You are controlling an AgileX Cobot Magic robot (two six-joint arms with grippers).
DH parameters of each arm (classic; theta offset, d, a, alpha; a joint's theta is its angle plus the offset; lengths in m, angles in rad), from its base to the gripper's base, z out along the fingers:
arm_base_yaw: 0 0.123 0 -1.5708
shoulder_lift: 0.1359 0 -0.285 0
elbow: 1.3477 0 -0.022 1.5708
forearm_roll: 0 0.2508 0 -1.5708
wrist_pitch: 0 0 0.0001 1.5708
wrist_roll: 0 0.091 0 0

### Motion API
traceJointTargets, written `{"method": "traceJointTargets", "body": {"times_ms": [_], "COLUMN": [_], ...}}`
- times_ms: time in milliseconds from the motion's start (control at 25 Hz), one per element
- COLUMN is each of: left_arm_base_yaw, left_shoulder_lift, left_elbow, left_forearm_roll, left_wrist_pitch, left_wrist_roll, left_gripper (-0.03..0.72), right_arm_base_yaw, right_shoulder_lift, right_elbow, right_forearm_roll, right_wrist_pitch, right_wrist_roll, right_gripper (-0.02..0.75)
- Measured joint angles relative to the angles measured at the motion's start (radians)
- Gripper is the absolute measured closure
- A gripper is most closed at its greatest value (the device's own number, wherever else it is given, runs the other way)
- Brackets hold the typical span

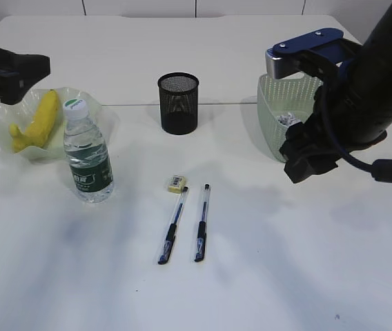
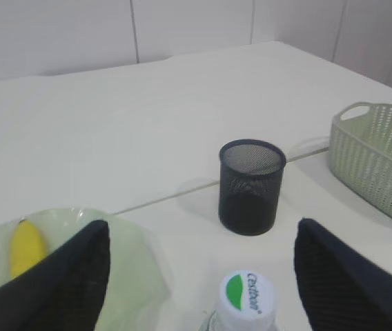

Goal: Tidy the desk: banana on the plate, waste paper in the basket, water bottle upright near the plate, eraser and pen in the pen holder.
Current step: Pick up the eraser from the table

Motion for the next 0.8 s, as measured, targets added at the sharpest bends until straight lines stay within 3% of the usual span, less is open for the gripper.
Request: {"method": "traceJointTargets", "body": {"times_ms": [200,520,800], "left_arm_base_yaw": [0.000,0.000,-0.026], "left_shoulder_lift": [-0.101,-0.186,-0.189], "left_elbow": [0.006,0.006,-0.030], "left_forearm_roll": [0.032,0.042,-0.045], "left_wrist_pitch": [0.206,0.476,0.741], "left_wrist_roll": [-0.089,-0.105,-0.105], "left_gripper": [0.099,0.137,0.140], "right_arm_base_yaw": [0.000,0.000,0.000], "right_shoulder_lift": [0.000,0.000,0.000], "right_elbow": [0.000,0.000,0.000], "right_forearm_roll": [0.000,0.000,0.000], "right_wrist_pitch": [0.000,0.002,0.002], "right_wrist_roll": [0.000,0.000,0.000], "right_gripper": [0.269,0.269,0.269]}}
